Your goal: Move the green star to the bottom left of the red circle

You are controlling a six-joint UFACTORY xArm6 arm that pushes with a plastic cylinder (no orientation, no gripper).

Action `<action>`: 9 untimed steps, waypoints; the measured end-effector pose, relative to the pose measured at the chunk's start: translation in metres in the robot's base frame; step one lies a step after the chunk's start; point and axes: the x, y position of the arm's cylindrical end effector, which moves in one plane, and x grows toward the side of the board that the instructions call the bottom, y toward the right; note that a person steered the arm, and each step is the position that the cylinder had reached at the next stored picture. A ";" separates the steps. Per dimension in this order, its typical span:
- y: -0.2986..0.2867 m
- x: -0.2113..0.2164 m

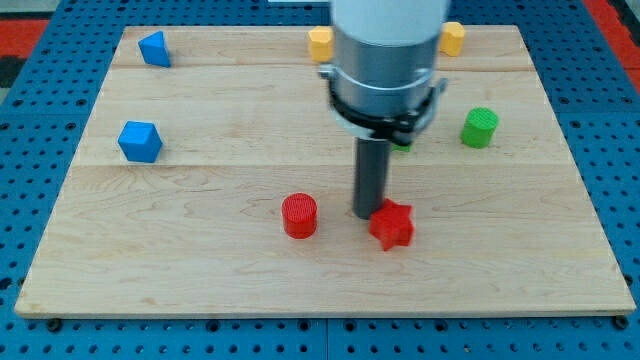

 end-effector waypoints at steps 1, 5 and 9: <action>0.031 0.021; 0.077 -0.028; 0.024 -0.145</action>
